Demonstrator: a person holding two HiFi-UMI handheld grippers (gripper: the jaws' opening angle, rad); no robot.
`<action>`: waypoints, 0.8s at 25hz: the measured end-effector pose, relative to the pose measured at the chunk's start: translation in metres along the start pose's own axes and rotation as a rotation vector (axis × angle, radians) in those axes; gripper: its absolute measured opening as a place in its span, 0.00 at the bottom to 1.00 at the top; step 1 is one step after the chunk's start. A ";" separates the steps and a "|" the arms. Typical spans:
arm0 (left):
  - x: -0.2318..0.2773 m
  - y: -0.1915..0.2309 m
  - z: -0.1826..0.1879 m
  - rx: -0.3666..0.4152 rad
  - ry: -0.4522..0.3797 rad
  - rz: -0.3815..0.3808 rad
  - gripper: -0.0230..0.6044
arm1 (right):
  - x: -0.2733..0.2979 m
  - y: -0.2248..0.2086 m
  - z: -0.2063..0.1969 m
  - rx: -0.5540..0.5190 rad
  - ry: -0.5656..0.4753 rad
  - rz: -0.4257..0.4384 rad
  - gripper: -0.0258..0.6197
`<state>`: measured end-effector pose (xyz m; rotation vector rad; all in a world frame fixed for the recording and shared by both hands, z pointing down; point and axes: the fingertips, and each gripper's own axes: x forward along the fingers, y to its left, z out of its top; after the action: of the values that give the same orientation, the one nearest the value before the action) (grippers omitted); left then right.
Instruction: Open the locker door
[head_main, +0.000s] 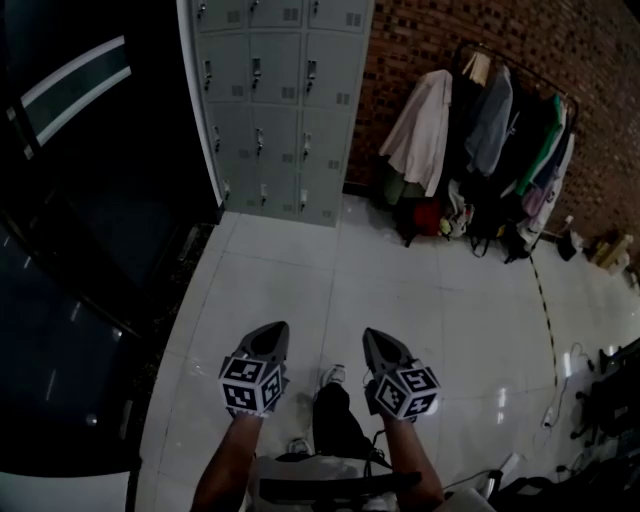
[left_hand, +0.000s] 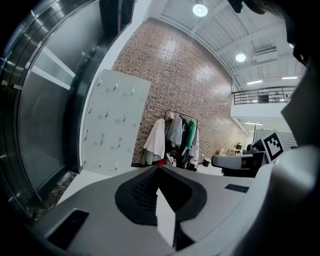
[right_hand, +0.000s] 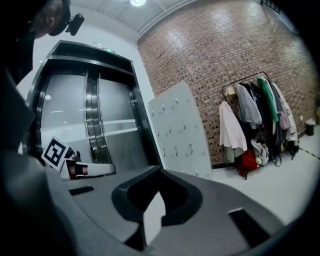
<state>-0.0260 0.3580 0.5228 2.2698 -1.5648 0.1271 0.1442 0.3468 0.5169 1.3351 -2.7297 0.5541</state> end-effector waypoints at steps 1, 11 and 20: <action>0.013 0.005 0.003 -0.002 0.000 0.003 0.03 | 0.013 -0.008 0.004 0.002 -0.003 0.006 0.05; 0.169 0.075 0.087 0.006 -0.024 0.038 0.03 | 0.180 -0.092 0.078 -0.009 -0.016 0.065 0.05; 0.294 0.116 0.161 -0.023 -0.070 0.092 0.03 | 0.293 -0.182 0.143 -0.032 -0.003 0.117 0.05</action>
<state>-0.0433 0.0055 0.4877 2.2074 -1.6986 0.0549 0.1173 -0.0248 0.4958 1.1762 -2.8208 0.5139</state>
